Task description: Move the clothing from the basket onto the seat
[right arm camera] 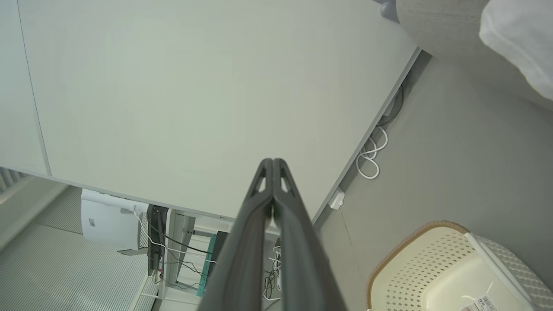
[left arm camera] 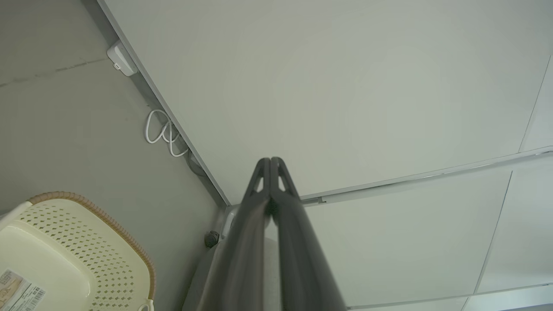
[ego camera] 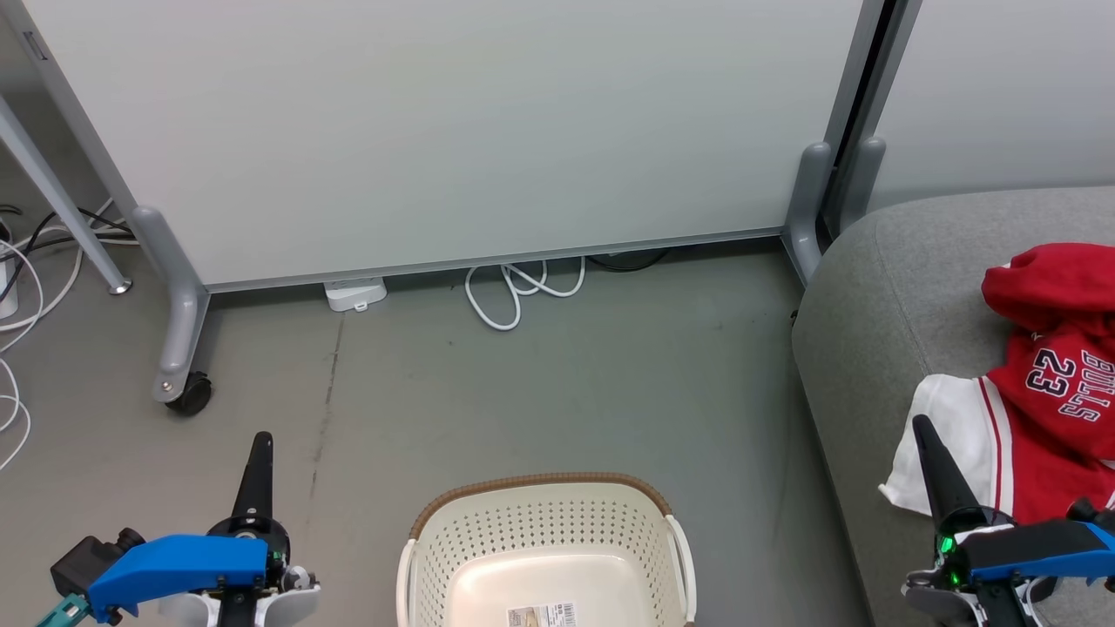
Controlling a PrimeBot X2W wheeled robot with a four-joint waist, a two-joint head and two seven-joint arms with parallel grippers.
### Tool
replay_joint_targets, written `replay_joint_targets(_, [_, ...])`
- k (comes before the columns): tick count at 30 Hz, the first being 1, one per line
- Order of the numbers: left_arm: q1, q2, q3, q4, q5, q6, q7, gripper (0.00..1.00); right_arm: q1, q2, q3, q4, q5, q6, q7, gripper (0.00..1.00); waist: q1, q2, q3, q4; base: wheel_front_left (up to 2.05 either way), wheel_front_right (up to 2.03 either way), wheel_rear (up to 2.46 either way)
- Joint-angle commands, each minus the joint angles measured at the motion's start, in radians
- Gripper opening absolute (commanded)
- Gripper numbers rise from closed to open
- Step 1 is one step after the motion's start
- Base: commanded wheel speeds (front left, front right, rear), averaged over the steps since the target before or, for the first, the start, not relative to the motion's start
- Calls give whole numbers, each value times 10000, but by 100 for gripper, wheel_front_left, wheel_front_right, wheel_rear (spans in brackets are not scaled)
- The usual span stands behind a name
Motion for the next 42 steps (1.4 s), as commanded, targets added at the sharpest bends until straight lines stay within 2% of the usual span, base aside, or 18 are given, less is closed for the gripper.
replay_joint_targets(1, [-182, 11, 93, -113, -202, -24, 59, 0, -209, 16, -31, -17, 246, 3, 63, 0, 0, 0, 1, -2, 0, 0, 0])
replay_joint_targets(33, [-322, -93, 590, -425, -2420, -34, 714, 0, -417, 90, -144, 191, 2873, 4, 321, 0, 0, 0, 33, -61, 0, 0, 0])
replay_joint_targets(42, [-332, -109, 658, -465, -2704, -35, 804, 0, -452, 98, -155, 218, 3192, 4, 364, 0, 0, 0, 38, -71, 0, 0, 0])
